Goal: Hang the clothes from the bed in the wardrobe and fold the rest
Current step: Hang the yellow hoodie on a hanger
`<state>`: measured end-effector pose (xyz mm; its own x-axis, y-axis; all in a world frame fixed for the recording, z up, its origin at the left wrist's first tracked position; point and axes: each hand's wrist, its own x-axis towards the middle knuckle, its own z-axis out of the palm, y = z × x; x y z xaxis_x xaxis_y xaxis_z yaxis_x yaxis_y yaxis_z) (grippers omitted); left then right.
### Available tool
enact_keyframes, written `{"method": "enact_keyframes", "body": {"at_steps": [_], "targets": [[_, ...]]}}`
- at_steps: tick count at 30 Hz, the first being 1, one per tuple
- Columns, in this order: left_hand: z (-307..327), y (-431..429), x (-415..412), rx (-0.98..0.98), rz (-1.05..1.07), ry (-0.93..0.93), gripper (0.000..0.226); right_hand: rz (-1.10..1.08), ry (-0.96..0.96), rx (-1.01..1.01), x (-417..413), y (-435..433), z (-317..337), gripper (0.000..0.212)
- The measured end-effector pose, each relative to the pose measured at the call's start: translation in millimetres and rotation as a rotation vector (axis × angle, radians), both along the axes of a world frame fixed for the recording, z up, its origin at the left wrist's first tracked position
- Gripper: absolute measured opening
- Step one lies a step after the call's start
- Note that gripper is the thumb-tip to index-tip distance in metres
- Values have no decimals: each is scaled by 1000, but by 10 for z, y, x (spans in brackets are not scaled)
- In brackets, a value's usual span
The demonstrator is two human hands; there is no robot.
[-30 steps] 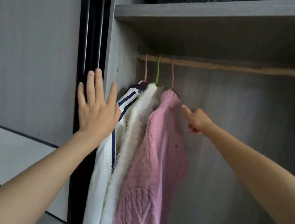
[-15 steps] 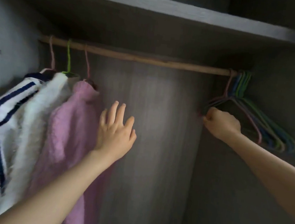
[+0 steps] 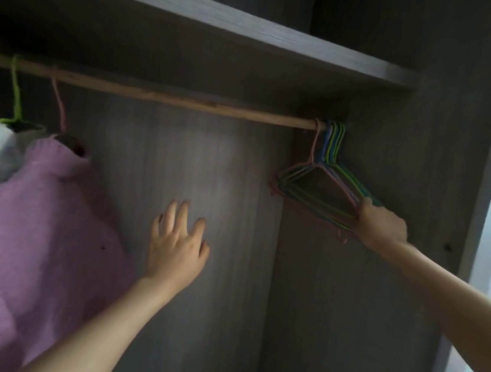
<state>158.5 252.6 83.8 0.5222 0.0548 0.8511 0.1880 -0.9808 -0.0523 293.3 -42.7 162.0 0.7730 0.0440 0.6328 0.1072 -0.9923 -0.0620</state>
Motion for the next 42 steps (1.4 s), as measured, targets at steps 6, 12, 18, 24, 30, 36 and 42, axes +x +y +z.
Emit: {"method": "enact_keyframes", "body": {"at_steps": [6, 12, 18, 24, 30, 36, 42], "targets": [[-19, 101, 9, -9, 38, 8, 39, 87, -74, 83, 177, 87, -24, 23], [-78, 167, 28, -11, 69, 2, 36, 195, -218, 194, 162, 191, -38, 24], [-132, 168, 119, -49, 60, -30, 65, 226, -202, 86, 19, 135, -235, 29], [-311, 153, 252, -229, -19, 73, 105, 299, -108, 5, -376, 10, -600, 31], [-560, -22, 368, -506, -208, 39, 91, 421, -170, -89, -929, -363, -901, 34], [-1044, -278, 342, -742, -560, 397, 13, 366, -129, -106, -1517, -878, -1361, 24], [-1633, -1227, 78, -762, -839, 556, 14, 146, -14, -251, -2331, -1683, -1817, 20]]}}
